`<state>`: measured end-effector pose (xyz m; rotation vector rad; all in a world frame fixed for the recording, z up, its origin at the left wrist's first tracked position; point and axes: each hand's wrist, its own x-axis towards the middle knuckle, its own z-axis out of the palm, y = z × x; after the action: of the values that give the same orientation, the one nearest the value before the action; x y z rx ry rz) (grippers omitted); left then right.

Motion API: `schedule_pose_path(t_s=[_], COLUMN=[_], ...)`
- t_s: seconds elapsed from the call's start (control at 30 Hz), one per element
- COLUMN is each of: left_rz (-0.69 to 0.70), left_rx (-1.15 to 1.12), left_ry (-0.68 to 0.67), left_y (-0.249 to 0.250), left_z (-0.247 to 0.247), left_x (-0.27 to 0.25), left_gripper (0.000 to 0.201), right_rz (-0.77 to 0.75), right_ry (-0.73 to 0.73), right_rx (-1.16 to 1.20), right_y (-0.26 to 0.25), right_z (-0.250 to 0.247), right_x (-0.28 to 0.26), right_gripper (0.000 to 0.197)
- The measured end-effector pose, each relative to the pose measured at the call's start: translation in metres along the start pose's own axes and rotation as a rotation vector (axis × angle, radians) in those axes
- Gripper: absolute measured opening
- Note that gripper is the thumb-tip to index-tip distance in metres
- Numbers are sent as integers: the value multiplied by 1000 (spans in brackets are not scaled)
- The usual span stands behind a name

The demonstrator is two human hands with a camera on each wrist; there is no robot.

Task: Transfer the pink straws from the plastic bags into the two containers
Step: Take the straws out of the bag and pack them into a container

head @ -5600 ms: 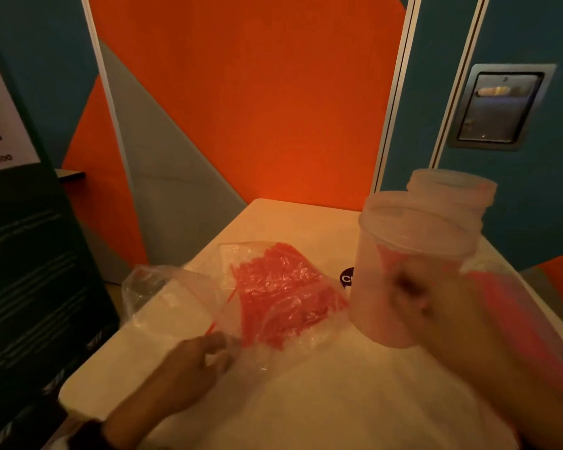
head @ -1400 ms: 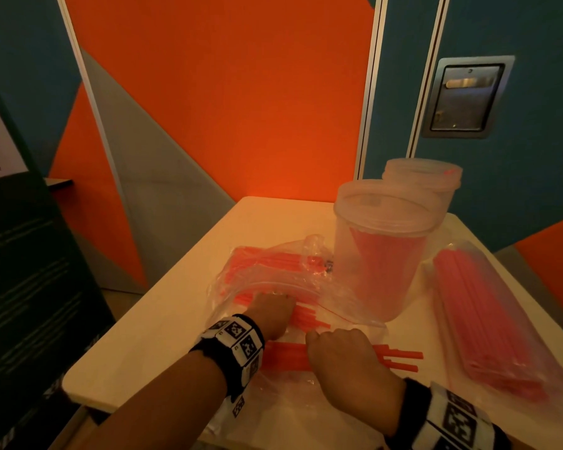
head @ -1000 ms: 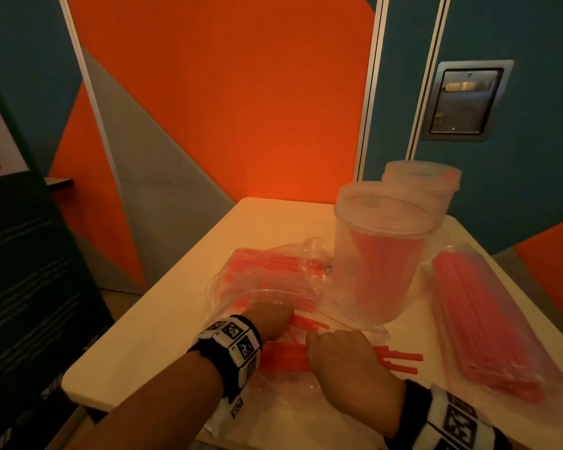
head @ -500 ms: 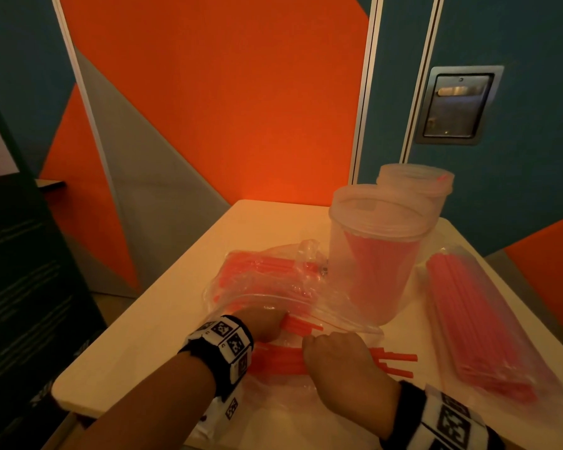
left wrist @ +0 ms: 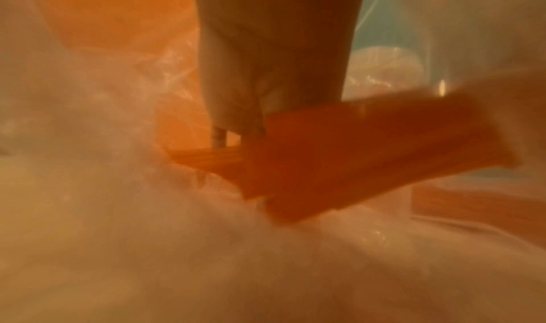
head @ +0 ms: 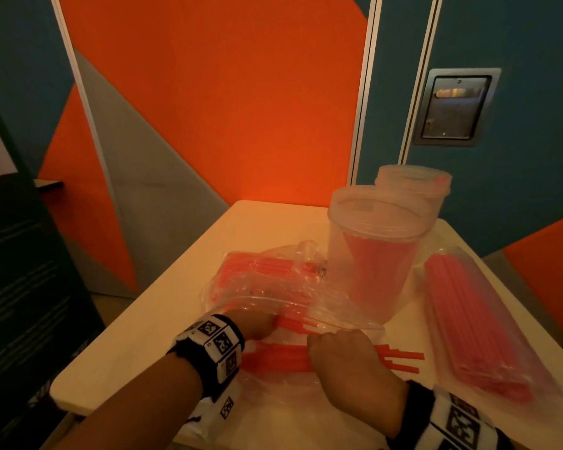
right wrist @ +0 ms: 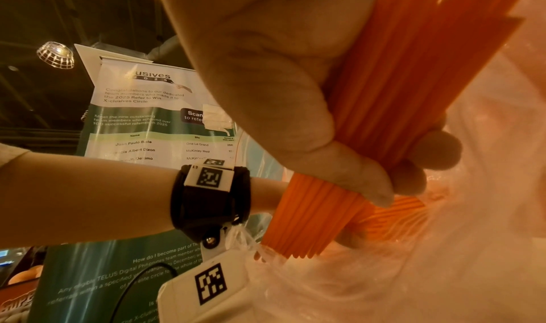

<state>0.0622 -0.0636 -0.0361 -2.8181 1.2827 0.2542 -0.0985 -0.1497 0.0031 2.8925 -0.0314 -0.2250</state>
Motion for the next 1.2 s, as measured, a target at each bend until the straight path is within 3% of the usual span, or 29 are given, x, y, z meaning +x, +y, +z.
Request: schedule_pose_path(t_s=[0.17, 0.4, 0.53, 0.6, 0.63, 0.73, 0.93, 1.07, 1.13, 1.2], left_rz=[-12, 56, -25, 114, 116, 144, 402, 640, 682, 593], left_rx=[45, 103, -54, 58, -86, -56, -504, -333, -79, 182], left_ry=[-108, -48, 119, 254, 369, 602, 779, 946, 840, 640], left_y=[-5, -3, -11, -23, -25, -34, -32, -18, -6, 2], left_z=[4, -3, -11, -11, -15, -34, -37, -42, -34, -9], left_x=[-6, -15, -30, -26, -23, -26, -51, -82, -90, -88], left_gripper=[23, 22, 17, 26, 27, 27, 18, 7, 11, 31], right_rz=[37, 52, 107, 155, 180, 204, 295, 306, 309, 290], right_ry=[-17, 3, 103, 209, 271, 383, 374, 348, 324, 268], right_rx=[-21, 7, 126, 229, 283, 385, 571, 638, 665, 660], right_y=[9, 15, 28, 38, 43, 51, 56, 58, 57, 54], right_z=[-4, -16, -31, -36, -37, -33, -22, -21, -23, -27], right_x=[-5, -19, -32, -35, -34, -19, 29, 53, 63, 68], right_gripper=[32, 35, 37, 32, 29, 35, 52, 54, 58, 52])
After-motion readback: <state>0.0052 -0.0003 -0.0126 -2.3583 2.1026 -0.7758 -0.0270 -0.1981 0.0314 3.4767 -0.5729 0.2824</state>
